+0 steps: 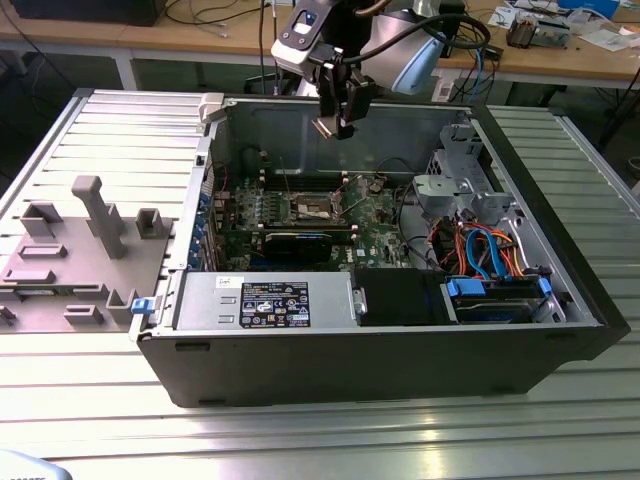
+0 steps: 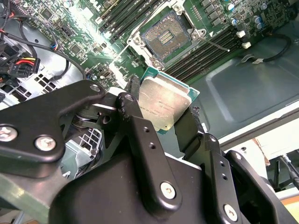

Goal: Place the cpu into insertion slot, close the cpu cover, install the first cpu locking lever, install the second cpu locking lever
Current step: 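Place the cpu into insertion slot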

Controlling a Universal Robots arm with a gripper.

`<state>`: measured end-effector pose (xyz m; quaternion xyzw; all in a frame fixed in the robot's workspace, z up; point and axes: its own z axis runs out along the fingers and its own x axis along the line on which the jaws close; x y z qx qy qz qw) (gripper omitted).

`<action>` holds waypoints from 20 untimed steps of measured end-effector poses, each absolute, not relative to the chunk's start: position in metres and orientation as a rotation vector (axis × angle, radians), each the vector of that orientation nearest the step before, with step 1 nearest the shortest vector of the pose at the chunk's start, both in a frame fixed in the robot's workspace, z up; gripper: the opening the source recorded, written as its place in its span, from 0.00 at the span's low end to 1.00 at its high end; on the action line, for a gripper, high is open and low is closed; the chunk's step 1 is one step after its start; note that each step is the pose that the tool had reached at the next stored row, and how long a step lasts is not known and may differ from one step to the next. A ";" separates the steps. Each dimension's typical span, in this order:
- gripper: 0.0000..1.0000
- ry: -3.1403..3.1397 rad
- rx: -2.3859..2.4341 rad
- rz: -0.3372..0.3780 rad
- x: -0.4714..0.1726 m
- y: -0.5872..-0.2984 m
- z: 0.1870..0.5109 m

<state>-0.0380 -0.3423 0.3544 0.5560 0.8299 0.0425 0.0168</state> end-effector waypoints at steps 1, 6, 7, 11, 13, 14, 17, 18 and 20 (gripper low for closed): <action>0.55 2.579 1.729 0.132 -0.038 -0.342 0.354; 0.55 2.573 1.738 0.132 -0.038 -0.342 0.354; 0.55 2.572 1.739 0.132 -0.038 -0.342 0.354; 0.55 2.569 1.743 0.132 -0.038 -0.342 0.354; 0.55 2.567 1.746 0.132 -0.038 -0.342 0.354; 0.55 2.566 1.748 0.132 -0.038 -0.342 0.354; 0.55 2.562 1.752 0.131 -0.038 -0.342 0.354; 0.55 2.561 1.754 0.131 -0.038 -0.342 0.354; 0.55 2.559 1.757 0.131 -0.038 -0.342 0.354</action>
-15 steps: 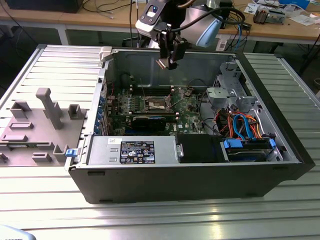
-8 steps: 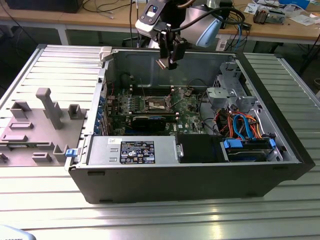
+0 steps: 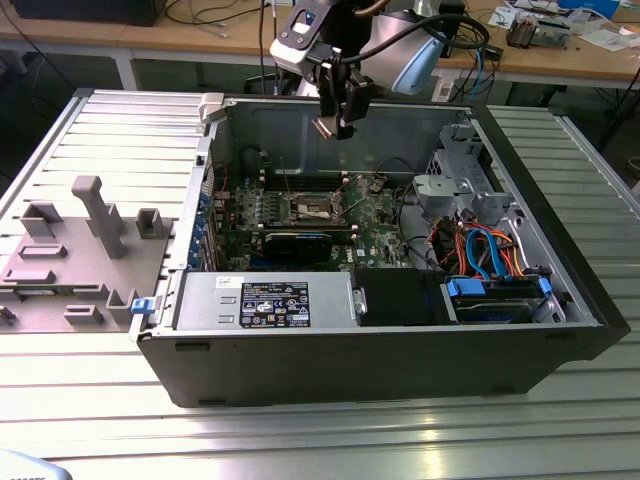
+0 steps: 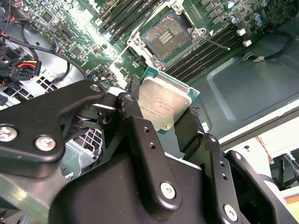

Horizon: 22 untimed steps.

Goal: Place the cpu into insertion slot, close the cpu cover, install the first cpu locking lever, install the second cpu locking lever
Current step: 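Place the cpu into insertion slot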

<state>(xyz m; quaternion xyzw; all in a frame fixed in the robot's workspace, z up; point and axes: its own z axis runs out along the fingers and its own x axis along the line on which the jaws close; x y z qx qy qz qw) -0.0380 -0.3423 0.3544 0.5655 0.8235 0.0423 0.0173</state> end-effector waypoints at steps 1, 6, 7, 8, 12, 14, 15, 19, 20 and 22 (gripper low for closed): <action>0.55 2.558 1.759 0.131 -0.038 -0.342 0.354; 0.55 2.554 1.765 0.131 -0.038 -0.342 0.354; 0.55 2.553 1.766 0.131 -0.038 -0.342 0.354; 0.55 2.552 1.767 0.131 -0.038 -0.342 0.354; 0.55 2.549 1.771 0.131 -0.038 -0.342 0.354; 0.55 2.547 1.773 0.131 -0.038 -0.342 0.354; 0.55 2.547 1.774 0.131 -0.038 -0.342 0.354; 0.55 2.543 1.779 0.131 -0.038 -0.342 0.354; 0.55 2.542 1.780 0.131 -0.038 -0.342 0.354; 0.55 2.541 1.782 0.131 -0.038 -0.342 0.354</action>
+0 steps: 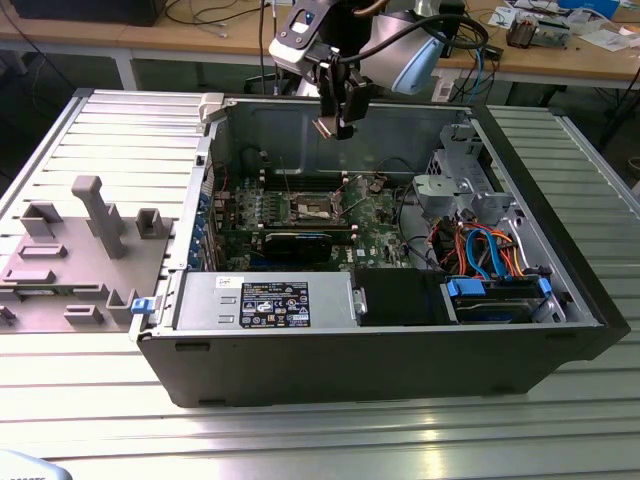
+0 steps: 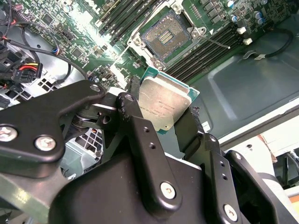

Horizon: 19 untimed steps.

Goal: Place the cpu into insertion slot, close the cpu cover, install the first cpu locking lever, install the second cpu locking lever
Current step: 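Place the cpu into insertion slot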

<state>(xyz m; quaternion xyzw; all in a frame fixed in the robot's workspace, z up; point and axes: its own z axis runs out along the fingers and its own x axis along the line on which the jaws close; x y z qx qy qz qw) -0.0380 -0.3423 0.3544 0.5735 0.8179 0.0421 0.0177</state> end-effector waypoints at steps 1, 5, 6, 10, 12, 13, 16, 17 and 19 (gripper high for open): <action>0.55 2.540 1.783 0.131 -0.038 -0.342 0.354; 0.55 2.538 1.786 0.131 -0.038 -0.342 0.354; 0.55 2.537 1.787 0.131 -0.038 -0.342 0.354; 0.55 2.532 1.793 0.131 -0.038 -0.342 0.354; 0.55 2.529 1.797 0.131 -0.038 -0.342 0.354; 0.55 2.526 1.802 0.130 -0.038 -0.342 0.354; 0.55 2.521 1.808 0.130 -0.038 -0.342 0.354; 0.55 2.520 1.809 0.130 -0.038 -0.342 0.354; 0.55 2.518 1.812 0.130 -0.038 -0.342 0.354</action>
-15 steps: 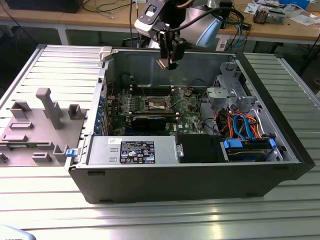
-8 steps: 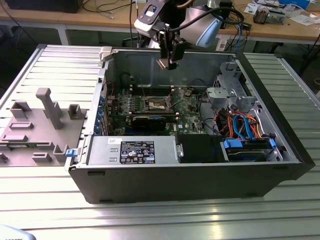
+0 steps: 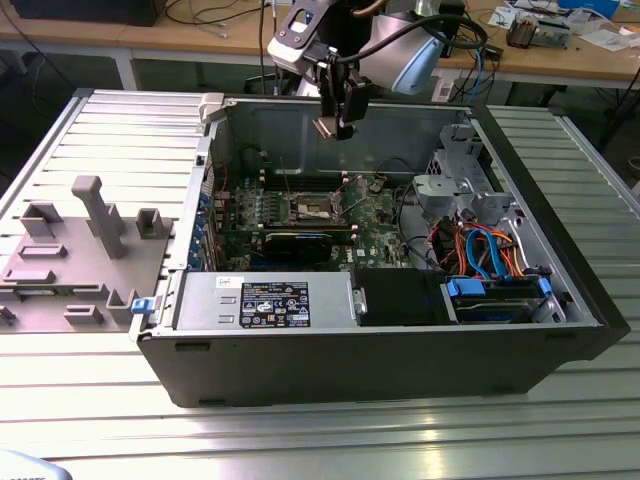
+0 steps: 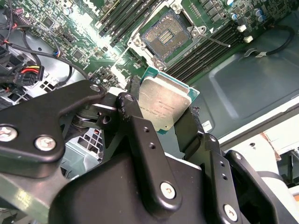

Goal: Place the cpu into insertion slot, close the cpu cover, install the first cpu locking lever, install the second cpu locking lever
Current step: 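Place the cpu into insertion slot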

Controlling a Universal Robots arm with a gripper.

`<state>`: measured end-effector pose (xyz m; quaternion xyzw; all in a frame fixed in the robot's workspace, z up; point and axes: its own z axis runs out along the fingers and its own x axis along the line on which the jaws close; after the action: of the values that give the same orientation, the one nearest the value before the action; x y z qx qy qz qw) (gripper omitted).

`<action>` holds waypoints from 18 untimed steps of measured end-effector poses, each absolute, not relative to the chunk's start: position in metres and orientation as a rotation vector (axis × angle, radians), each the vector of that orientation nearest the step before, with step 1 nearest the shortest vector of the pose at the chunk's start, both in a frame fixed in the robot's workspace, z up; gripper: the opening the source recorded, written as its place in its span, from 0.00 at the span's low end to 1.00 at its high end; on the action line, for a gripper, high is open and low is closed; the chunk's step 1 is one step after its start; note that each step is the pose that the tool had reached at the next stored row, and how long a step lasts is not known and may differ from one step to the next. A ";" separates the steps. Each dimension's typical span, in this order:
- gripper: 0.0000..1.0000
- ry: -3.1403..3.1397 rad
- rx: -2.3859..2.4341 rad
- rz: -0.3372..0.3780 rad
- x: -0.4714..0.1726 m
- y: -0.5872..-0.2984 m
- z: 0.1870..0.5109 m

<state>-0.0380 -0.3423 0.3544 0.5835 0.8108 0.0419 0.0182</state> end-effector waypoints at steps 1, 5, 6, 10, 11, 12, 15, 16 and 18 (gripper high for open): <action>0.55 2.517 1.814 0.130 -0.038 -0.342 0.354; 0.55 2.512 1.820 0.130 -0.038 -0.342 0.354; 0.55 2.511 1.822 0.130 -0.038 -0.342 0.354; 0.55 2.507 1.827 0.130 -0.038 -0.342 0.354; 0.55 2.506 1.828 0.130 -0.038 -0.342 0.354; 0.55 2.505 1.829 0.130 -0.038 -0.342 0.354; 0.55 2.500 1.836 0.129 -0.038 -0.342 0.354; 0.55 2.499 1.837 0.129 -0.038 -0.342 0.354; 0.55 2.497 1.840 0.129 -0.038 -0.342 0.354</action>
<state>-0.0380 -0.3423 0.3543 0.5926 0.8042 0.0417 0.0187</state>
